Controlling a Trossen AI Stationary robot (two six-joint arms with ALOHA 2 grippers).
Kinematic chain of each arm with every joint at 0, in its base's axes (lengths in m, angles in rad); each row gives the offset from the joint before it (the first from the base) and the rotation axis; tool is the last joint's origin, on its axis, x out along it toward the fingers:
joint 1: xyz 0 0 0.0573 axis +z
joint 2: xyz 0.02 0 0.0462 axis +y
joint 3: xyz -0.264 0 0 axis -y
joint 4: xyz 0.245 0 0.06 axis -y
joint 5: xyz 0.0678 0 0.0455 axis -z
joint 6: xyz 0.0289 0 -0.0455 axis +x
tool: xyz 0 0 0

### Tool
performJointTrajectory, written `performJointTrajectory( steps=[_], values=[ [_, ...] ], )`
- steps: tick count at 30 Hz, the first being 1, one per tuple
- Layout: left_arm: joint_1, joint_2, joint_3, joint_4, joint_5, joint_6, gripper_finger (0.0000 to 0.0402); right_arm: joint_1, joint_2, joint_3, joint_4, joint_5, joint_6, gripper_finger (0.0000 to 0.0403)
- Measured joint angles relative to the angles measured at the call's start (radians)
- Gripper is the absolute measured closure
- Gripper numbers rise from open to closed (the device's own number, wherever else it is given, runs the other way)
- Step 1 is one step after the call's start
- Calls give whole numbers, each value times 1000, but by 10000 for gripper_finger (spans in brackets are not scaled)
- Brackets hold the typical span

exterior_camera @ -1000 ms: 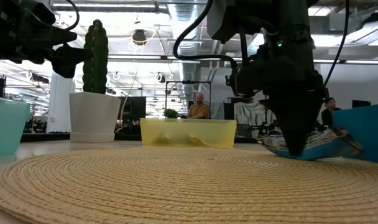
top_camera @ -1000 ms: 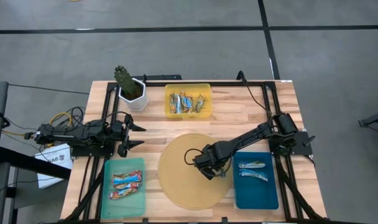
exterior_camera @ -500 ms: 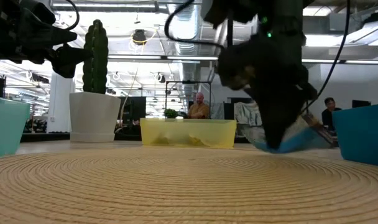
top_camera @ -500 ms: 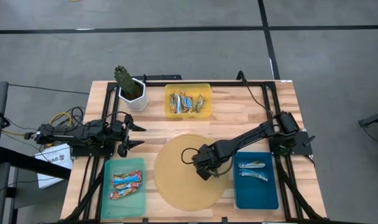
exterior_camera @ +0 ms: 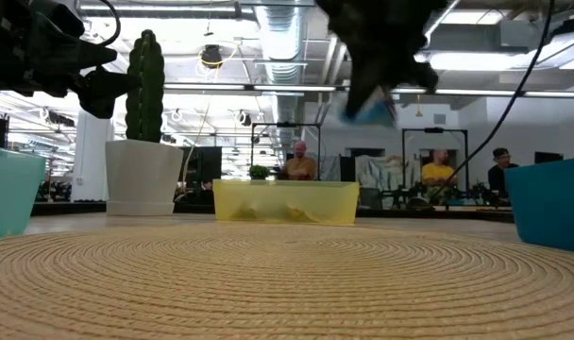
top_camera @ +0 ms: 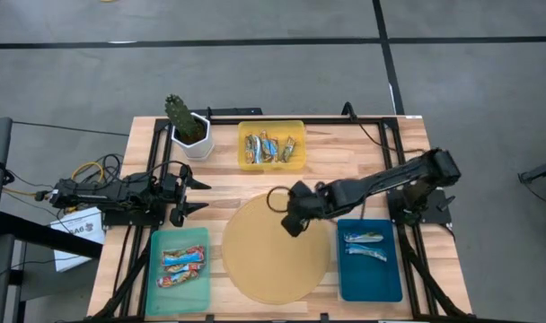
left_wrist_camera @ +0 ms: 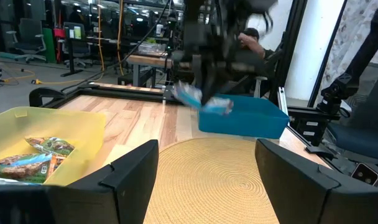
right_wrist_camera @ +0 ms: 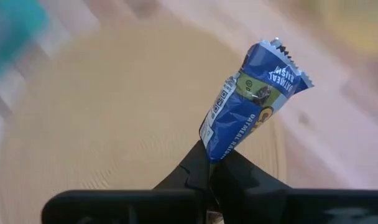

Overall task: Pick and place Granola Bars by type
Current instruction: Put the blue granola bar into the dark blue bin

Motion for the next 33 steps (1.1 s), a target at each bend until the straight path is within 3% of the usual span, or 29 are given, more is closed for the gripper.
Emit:
performJointTrajectory(
  steps=[10,20,27,33],
  values=[
    [0,0,0,0,0,0,140,-36,-182,1,139,44,-165,395],
    [0,0,0,0,0,0,140,15,-223,0,139,34,-247,395],
    [0,0,0,0,0,0,140,80,-218,0,163,-131,-350,395],
    [0,0,0,0,0,0,140,171,-213,0,164,-375,-480,394]
  ],
)
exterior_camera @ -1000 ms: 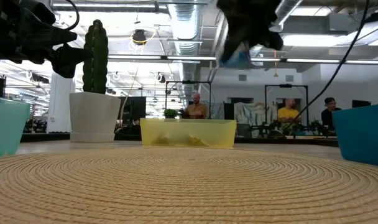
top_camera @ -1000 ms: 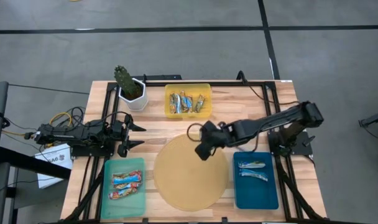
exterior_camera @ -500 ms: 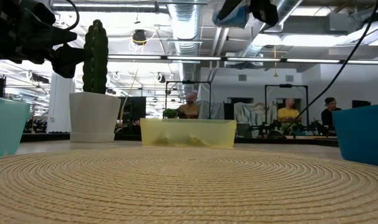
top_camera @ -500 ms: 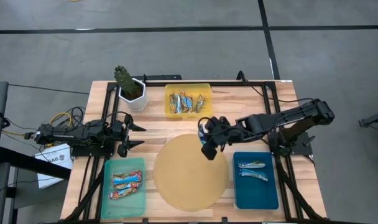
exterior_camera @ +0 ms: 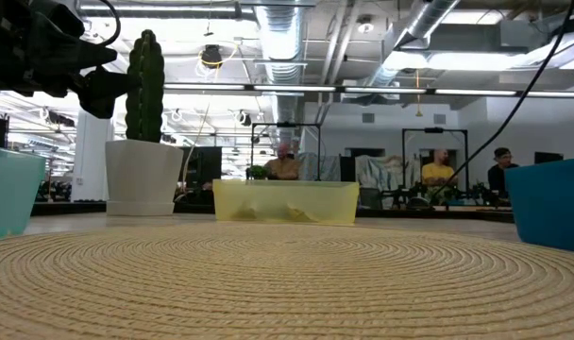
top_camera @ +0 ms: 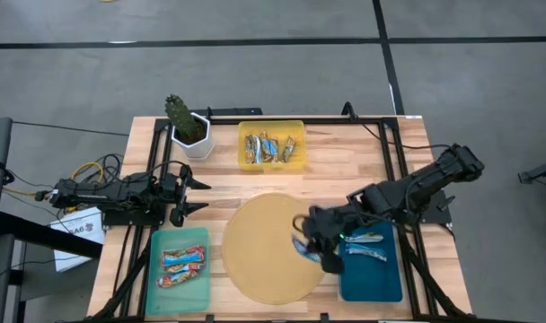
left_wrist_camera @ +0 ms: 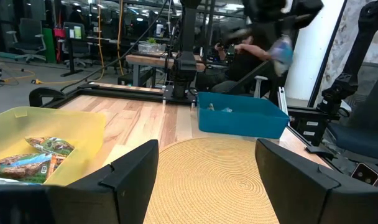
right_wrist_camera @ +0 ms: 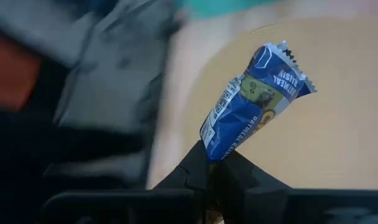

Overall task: Pick and place Granola Bars by type
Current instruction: Put the blue granola bar into the dark blue bin

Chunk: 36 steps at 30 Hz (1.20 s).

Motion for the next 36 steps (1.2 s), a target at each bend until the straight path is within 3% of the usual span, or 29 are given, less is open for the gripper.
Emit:
performJointTrajectory(
  steps=[10,15,29,36],
  values=[
    [0,0,0,0,0,0,140,125,0,0,-102,-466,-87,392],
    [0,0,0,0,0,0,140,171,-3,0,-249,-621,-87,392],
    [0,0,0,0,0,0,140,203,-23,1,-333,-571,-85,392],
    [0,0,0,0,0,0,140,216,-23,1,-492,-367,-86,392]
  ],
)
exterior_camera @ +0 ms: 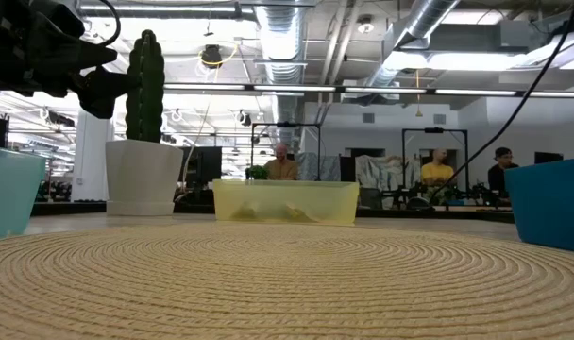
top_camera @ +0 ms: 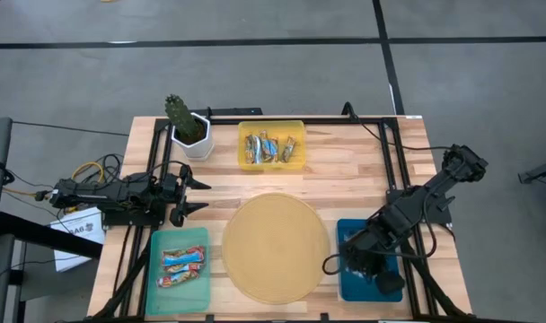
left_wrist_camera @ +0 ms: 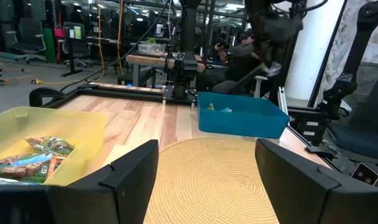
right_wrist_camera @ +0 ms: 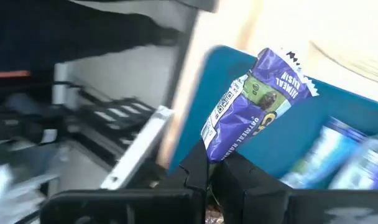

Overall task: Pick and place Granola Bars by type
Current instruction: Put the blue granola bar into the dark blue bin

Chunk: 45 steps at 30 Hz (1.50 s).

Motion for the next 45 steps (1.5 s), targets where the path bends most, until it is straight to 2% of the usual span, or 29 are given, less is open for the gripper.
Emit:
performJointTrajectory(
  steps=[4,10,25,28,35,45],
  values=[
    [0,0,0,0,0,0,140,21,0,0,-65,107,0,392],
    [0,0,0,0,0,0,140,43,0,0,-160,186,48,392],
    [0,0,0,0,0,0,140,54,0,-9,-218,238,54,392],
    [0,0,0,0,0,0,140,60,-1,-77,-168,237,54,392],
    [0,0,0,0,0,0,140,79,0,-278,64,207,63,392],
    [0,0,0,0,0,0,140,77,0,-481,306,205,71,392]
  ],
)
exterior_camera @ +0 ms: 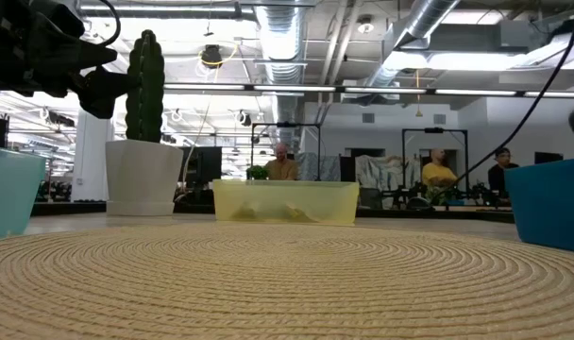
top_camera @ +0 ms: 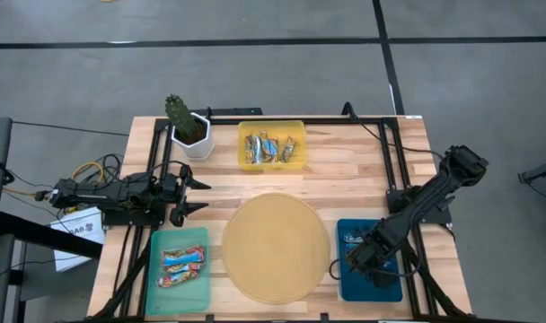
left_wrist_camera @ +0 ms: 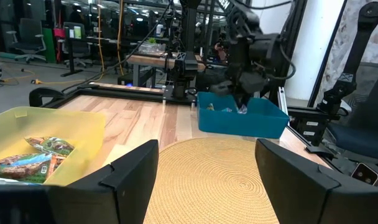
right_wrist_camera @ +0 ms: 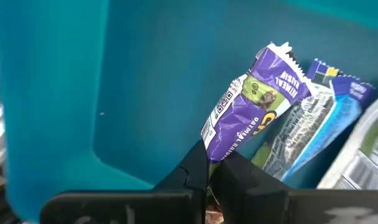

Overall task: Pick and place Granola Bars by type
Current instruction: Put the blue granola bar into the dark blue bin

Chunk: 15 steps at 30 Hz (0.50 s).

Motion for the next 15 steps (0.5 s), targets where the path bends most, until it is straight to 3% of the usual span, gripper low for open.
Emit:
performJointTrajectory(
  steps=[7,15],
  values=[
    [0,0,0,0,0,0,140,2,0,-95,123,-1,35,392],
    [0,0,0,0,0,0,140,2,3,-112,144,4,36,392]
  ],
)
